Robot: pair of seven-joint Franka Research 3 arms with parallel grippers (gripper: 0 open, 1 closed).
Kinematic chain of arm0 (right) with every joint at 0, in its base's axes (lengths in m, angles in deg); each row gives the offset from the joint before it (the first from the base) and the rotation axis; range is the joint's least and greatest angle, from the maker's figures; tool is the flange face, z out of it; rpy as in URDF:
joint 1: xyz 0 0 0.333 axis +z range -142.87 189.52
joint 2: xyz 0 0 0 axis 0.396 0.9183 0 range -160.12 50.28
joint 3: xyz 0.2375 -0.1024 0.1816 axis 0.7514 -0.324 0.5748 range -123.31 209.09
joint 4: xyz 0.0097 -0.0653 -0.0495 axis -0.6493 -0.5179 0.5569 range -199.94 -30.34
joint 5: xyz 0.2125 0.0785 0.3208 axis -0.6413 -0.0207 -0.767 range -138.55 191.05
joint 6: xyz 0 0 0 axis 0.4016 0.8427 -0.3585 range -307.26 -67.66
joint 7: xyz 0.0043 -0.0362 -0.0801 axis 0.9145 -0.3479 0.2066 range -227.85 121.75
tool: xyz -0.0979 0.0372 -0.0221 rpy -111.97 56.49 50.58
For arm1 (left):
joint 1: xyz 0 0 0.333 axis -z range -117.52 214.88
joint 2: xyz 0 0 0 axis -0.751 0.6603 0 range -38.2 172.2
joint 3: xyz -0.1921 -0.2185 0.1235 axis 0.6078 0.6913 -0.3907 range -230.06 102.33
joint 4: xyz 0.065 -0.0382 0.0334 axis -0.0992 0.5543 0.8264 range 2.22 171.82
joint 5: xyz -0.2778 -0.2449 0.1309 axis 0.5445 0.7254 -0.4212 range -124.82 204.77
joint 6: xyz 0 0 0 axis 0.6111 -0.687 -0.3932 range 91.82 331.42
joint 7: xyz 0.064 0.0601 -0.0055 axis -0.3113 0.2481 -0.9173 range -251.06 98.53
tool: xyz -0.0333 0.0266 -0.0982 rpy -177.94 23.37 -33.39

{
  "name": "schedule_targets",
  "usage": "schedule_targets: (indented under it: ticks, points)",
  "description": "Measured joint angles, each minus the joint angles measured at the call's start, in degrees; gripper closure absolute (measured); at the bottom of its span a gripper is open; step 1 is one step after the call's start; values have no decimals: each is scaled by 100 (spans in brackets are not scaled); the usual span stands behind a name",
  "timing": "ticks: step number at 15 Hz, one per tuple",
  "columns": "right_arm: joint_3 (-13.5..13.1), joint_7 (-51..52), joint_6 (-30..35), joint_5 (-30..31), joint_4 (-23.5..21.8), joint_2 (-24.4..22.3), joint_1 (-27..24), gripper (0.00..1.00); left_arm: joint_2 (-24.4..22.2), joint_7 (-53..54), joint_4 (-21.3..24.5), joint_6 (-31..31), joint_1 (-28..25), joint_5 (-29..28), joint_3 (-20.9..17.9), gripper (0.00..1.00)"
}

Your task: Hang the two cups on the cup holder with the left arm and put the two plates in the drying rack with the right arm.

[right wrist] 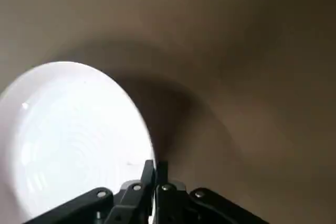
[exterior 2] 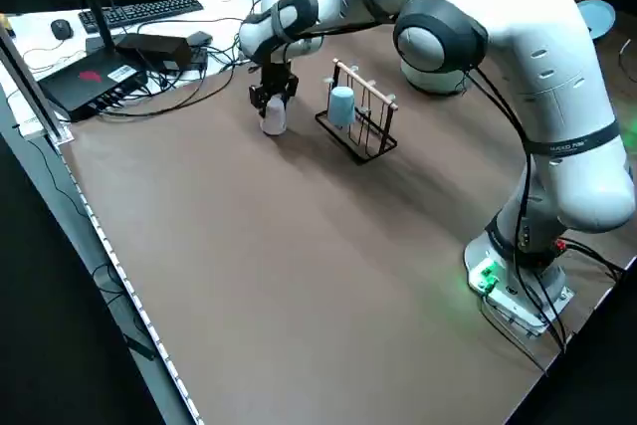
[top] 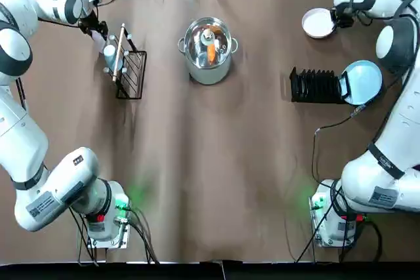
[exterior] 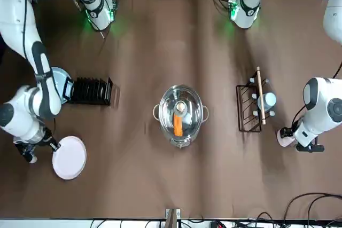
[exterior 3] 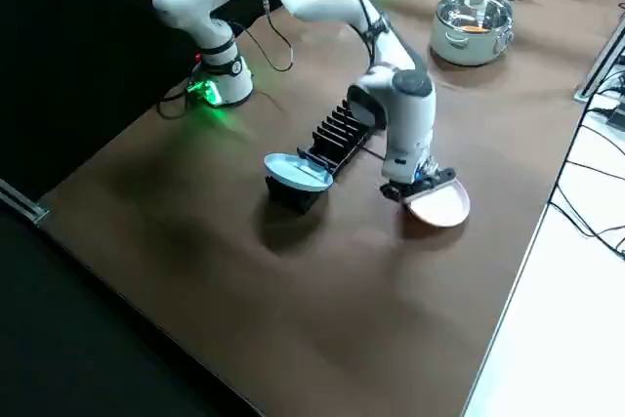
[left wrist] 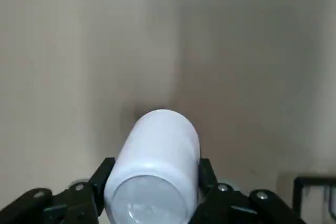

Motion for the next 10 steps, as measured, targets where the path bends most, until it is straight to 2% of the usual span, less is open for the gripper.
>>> schedule_targets:
  ticks: [3,4,6,8,10]
  points:
    - [3,489,740,526,15,-504,80,97,-173,-450,-99,-270,-29,100,233,31]
    - [4,930,1322,943,14,-809,117,97,-399,-760,-269,-848,-29,339,424,31]
    - [-1,1563,1862,1155,10,-1080,120,97,-668,-1128,-438,-1486,-29,617,602,31]
    - [-17,2274,2258,1327,6,-1336,112,97,-939,-1493,-487,-1891,-27,784,726,31]
    - [-26,2828,2669,1799,-1,-1577,97,97,-1174,-1741,-490,-2169,-25,961,815,31]
